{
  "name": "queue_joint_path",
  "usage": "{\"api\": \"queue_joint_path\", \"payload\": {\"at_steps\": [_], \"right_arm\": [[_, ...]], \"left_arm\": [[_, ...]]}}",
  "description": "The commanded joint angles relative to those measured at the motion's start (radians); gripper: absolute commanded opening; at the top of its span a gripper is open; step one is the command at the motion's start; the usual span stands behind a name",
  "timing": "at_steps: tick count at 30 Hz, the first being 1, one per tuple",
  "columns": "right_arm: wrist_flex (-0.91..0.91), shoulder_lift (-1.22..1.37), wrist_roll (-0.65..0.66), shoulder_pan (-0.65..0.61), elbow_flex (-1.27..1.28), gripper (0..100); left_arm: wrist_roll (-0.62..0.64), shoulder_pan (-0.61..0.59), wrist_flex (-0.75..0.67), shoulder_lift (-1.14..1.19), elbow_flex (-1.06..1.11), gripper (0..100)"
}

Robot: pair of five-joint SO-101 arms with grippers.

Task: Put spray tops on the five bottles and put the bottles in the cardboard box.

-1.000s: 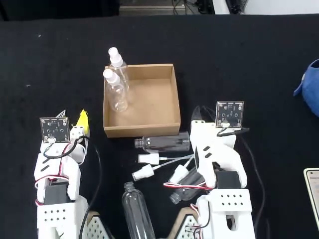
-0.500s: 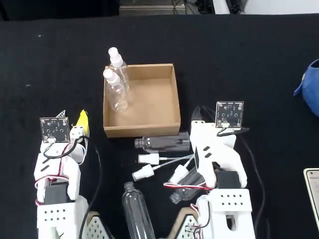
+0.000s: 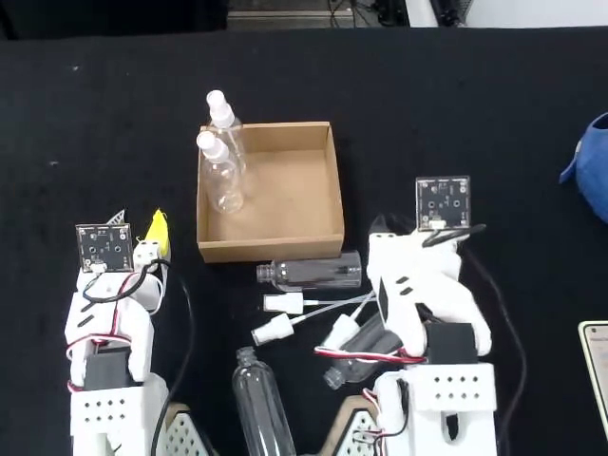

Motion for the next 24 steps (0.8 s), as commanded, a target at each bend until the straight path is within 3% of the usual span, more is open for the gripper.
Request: {"api": "queue_joint_path", "payload": {"at_steps": [1,13,18,24], "right_arm": [[0.020,-0.004,0.072,0.023,-0.082,1.1],[0.132,0.553,0.120,0.023,-0.367,1.1],[-0.018,0.613,0.118,0.023,-0.306,1.1],[-0.187,0.588,0.118,0.017,-0.188,1.1]], "left_arm": [[-0.003,0.012,0.005,-0.014,0.021,3],[0.000,0.012,0.008,-0.014,0.021,3],[0.000,0.007,0.055,-0.012,-0.047,4],[-0.034,0.005,0.224,-0.011,-0.277,4]]}}
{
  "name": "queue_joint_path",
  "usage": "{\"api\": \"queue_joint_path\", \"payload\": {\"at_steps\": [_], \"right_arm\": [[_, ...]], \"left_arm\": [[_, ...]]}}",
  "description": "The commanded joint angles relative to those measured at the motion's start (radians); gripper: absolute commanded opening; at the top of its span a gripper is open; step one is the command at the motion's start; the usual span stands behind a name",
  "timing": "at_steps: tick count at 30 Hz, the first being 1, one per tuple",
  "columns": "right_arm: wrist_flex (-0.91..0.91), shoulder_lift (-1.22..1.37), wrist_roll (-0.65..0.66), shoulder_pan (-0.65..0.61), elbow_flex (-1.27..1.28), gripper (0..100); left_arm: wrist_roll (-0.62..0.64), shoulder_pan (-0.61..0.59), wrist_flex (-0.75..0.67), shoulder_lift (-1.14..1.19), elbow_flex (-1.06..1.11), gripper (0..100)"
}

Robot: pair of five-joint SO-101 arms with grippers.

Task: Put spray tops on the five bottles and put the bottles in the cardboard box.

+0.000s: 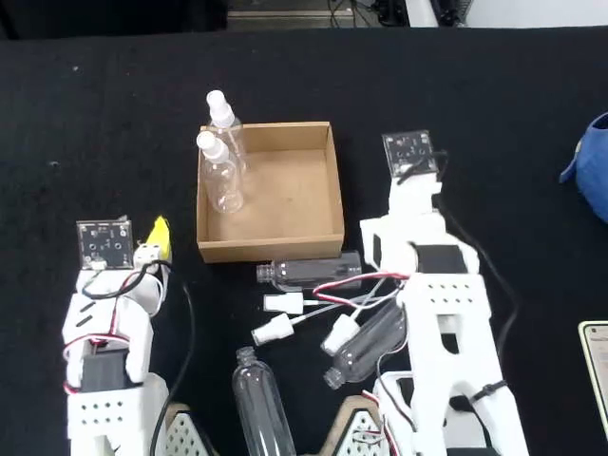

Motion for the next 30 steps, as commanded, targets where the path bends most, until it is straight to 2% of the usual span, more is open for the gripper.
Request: {"api": "queue_joint_path", "payload": {"at_steps": [1,7,11,14,16,19,21,23,26,30], "right_arm": [[-0.107,-0.025,0.005,0.017,0.033,1.1],[-0.190,-0.028,-0.074,0.023,0.084,1.1],[-0.189,-0.028,-0.078,0.023,0.088,1.1],[-0.190,-0.028,-0.078,0.023,0.088,1.1],[-0.190,-0.028,-0.078,0.023,0.088,1.1],[-0.190,-0.028,-0.078,0.023,0.088,1.1],[-0.192,-0.028,-0.074,0.025,0.088,1.1],[-0.209,-0.028,-0.075,0.049,0.088,1.1],[-0.250,-0.027,-0.081,0.138,0.088,1.1],[-0.290,-0.022,-0.141,0.212,0.088,1.1]], "left_arm": [[-0.066,0.004,0.104,-0.008,-0.200,4],[-0.229,-0.027,0.201,0.044,-0.397,4],[-0.244,-0.082,0.272,0.252,-0.599,4],[-0.244,-0.064,0.420,0.437,-0.799,4],[-0.244,-0.018,0.555,0.542,-0.940,7],[-0.241,0.051,0.760,0.661,-1.115,18],[-0.239,0.131,0.884,0.717,-1.190,24],[-0.233,0.223,0.980,0.752,-1.236,27],[-0.121,0.364,1.049,0.775,-1.224,27],[0.051,0.518,1.056,0.789,-1.145,27]]}}
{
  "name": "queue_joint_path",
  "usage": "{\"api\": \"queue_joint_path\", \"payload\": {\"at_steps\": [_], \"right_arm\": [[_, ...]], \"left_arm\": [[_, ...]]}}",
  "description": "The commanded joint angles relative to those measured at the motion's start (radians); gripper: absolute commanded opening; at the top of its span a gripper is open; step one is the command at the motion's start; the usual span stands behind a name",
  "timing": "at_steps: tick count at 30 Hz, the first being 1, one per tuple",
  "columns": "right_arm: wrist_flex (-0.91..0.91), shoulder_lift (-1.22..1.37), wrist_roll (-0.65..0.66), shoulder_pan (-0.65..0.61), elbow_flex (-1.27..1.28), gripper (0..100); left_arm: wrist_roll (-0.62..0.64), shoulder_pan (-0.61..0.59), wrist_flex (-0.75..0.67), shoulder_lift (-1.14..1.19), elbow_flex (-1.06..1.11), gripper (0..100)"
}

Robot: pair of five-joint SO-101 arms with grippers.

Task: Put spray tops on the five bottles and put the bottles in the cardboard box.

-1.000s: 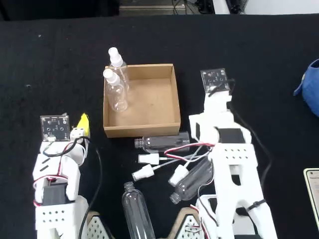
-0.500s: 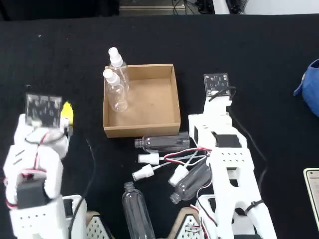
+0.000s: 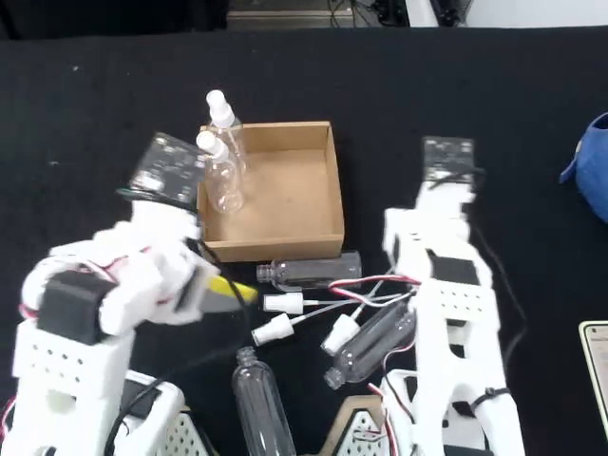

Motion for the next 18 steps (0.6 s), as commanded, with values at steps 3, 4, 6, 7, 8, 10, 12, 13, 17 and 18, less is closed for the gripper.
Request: {"api": "queue_joint_path", "payload": {"at_steps": [3,4,6,7,8,10,12,13,17,18], "right_arm": [[-0.069,-0.022,-0.074,0.092,-0.004,1.1],[-0.078,-0.022,-0.075,0.104,-0.004,1.1],[-0.097,-0.021,-0.078,0.127,-0.004,1.1],[-0.104,-0.021,-0.078,0.137,-0.004,1.1],[-0.110,-0.021,-0.078,0.143,-0.004,1.1],[-0.117,-0.021,-0.078,0.147,-0.004,1.1],[-0.117,-0.021,-0.078,0.147,-0.004,1.1],[-0.117,-0.021,-0.078,0.147,-0.004,1.1],[-0.117,-0.021,-0.078,0.147,-0.005,1.1],[-0.117,-0.021,-0.078,0.146,-0.005,1.1]], "left_arm": [[0.166,0.245,0.014,0.000,0.111,27],[0.172,0.295,0.015,-0.002,0.147,27],[0.170,0.390,0.015,-0.002,0.213,27],[0.170,0.432,0.011,-0.002,0.246,27],[0.169,0.470,0.009,-0.002,0.275,27],[0.170,0.539,0.009,-0.002,0.314,27],[0.181,0.585,0.008,-0.002,0.332,27],[0.193,0.598,0.000,-0.002,0.341,27],[0.272,0.602,-0.075,0.008,0.429,28],[0.290,0.604,-0.124,0.009,0.456,28]]}}
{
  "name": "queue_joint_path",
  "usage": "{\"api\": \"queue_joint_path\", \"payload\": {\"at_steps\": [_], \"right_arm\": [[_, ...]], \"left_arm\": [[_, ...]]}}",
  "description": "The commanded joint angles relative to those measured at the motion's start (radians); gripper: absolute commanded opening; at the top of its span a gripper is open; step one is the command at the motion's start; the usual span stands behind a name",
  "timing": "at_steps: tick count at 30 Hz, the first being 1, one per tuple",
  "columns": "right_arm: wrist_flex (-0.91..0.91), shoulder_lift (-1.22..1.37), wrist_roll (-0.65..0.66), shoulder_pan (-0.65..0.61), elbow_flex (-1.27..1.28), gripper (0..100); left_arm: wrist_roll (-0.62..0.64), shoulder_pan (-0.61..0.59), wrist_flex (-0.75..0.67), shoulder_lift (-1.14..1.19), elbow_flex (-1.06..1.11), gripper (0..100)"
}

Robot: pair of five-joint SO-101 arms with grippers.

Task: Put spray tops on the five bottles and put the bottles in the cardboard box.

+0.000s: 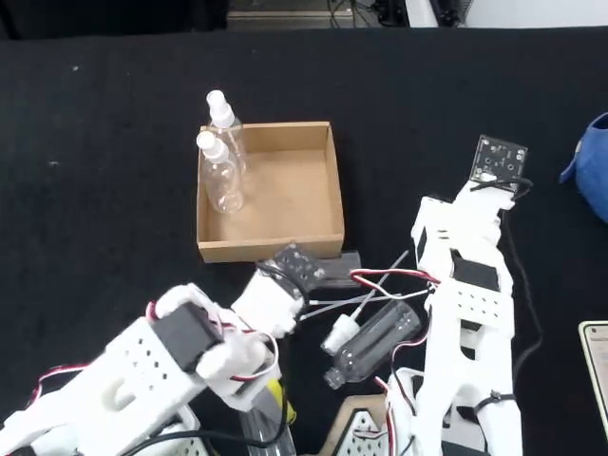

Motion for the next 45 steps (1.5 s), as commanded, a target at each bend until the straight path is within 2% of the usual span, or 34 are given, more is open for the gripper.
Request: {"api": "queue_joint_path", "payload": {"at_steps": [1,5,8,12,16,22,29,33,45], "right_arm": [[-0.026,-0.021,-0.008,0.015,-0.005,1.1],[-0.040,-0.021,-0.008,0.014,-0.004,1.1],[-0.078,-0.021,-0.003,0.014,0.013,1.1],[-0.140,-0.021,-0.002,0.014,0.041,1.1],[-0.152,-0.021,-0.002,0.014,0.048,1.1],[-0.152,-0.021,-0.002,0.014,0.048,1.1],[-0.152,-0.021,0.000,0.014,0.048,1.1],[-0.152,-0.021,0.000,0.014,0.048,1.1],[-0.152,-0.021,0.000,0.014,0.050,1.1]], "left_arm": [[0.066,0.022,-0.143,0.003,0.071,28],[0.129,0.022,-0.295,-0.006,0.189,28],[0.209,0.024,-0.344,-0.003,0.262,27],[0.261,-0.016,-0.342,-0.002,0.285,28],[0.259,-0.120,-0.333,-0.006,0.257,28],[0.258,-0.186,-0.301,0.003,0.285,27],[0.267,-0.041,-0.365,0.005,0.372,27],[0.267,-0.036,-0.419,0.005,0.421,27],[0.267,-0.025,-0.422,-0.006,0.427,27]]}}
